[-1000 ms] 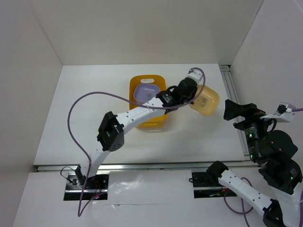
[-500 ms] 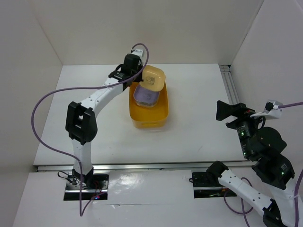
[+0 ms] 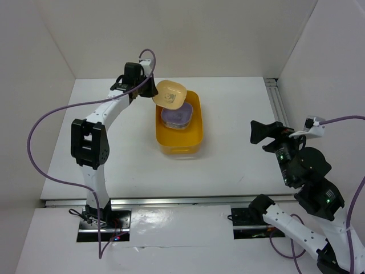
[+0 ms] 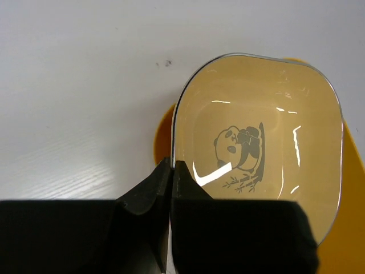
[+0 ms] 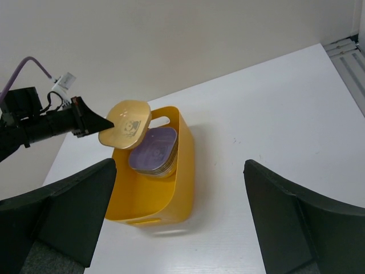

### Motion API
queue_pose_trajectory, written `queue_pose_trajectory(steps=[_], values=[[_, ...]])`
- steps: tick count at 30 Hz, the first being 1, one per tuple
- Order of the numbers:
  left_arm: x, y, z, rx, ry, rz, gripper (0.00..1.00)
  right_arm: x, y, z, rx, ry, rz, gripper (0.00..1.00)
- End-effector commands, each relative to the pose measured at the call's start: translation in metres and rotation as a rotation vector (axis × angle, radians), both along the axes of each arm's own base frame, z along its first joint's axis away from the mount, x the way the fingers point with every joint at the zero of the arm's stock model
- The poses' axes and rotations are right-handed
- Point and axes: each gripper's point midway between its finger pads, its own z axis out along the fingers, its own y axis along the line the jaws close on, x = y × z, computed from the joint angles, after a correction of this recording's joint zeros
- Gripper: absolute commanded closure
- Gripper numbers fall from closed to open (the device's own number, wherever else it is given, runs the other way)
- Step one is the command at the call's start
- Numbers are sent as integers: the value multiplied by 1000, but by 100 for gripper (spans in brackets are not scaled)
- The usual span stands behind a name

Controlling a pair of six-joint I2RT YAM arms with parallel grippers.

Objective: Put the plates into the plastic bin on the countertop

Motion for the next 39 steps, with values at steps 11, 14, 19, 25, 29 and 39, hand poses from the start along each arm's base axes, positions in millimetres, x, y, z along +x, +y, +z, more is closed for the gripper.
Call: queue_pose_trajectory(steps=[11, 14, 19, 25, 29, 39], values=[[-13, -38, 11, -45, -22, -65, 42, 11, 9, 0, -7, -14, 5, 0], [-19, -38, 18, -43, -29, -44, 26, 10, 8, 2, -7, -14, 5, 0], [-28, -24, 52, -50, -75, 58, 17, 10, 8, 2, -7, -14, 5, 0], [-118, -12, 116, -116, -112, 278, 0, 16, 13, -9, -94, 36, 15, 0], [-201, 22, 82, -50, -54, 443, 0, 20, 18, -13, -132, 72, 30, 0], [-339, 64, 79, -122, -20, 407, 0, 11, 23, -19, -117, 49, 79, 0]])
